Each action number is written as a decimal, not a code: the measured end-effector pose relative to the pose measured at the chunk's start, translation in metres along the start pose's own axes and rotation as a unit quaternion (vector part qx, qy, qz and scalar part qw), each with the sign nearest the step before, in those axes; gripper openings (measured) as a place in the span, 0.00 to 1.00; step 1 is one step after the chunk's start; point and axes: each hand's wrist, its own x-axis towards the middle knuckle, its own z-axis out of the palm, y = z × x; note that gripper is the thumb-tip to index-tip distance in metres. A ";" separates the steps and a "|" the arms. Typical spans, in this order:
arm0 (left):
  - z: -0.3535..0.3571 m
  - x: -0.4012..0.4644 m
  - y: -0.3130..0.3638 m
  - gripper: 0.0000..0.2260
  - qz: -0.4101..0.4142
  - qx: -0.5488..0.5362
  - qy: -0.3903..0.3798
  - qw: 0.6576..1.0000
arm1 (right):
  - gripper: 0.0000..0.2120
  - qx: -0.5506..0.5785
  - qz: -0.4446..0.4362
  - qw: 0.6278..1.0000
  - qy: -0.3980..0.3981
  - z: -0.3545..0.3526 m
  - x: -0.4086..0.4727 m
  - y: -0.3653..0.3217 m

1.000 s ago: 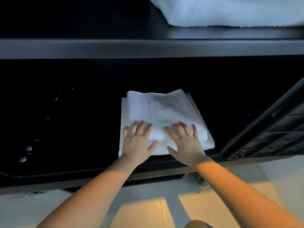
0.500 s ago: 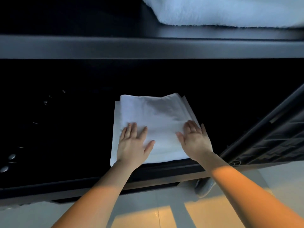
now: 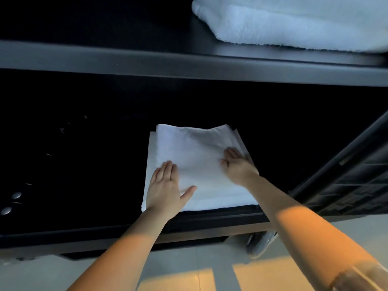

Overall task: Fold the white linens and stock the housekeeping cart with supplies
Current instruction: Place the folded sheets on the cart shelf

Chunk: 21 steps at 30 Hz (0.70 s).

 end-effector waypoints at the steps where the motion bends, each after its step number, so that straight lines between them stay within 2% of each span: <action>1: -0.001 0.000 0.000 0.41 -0.003 -0.004 -0.005 1.000 | 0.29 0.006 -0.042 0.999 0.027 0.007 -0.015 -0.013; 3: -0.003 -0.004 0.000 0.40 -0.004 -0.016 -0.011 1.000 | 0.32 -0.005 -0.106 0.990 0.090 0.022 -0.053 -0.035; 4: -0.004 -0.007 -0.001 0.39 -0.004 -0.018 -0.011 1.000 | 0.34 -0.017 -0.110 0.987 0.118 0.027 -0.070 -0.039; 8: -0.007 -0.022 -0.010 0.35 0.001 -0.025 -0.022 0.999 | 0.35 -0.010 -0.013 0.984 0.178 0.032 -0.096 -0.014; 15: -0.022 -0.037 -0.013 0.32 -0.020 -0.081 -0.060 0.995 | 0.32 0.060 0.015 0.991 0.117 0.027 -0.109 -0.005; 21: -0.065 -0.037 -0.003 0.30 -0.043 -0.087 -0.104 0.990 | 0.28 0.178 0.025 0.983 0.025 -0.019 -0.118 -0.019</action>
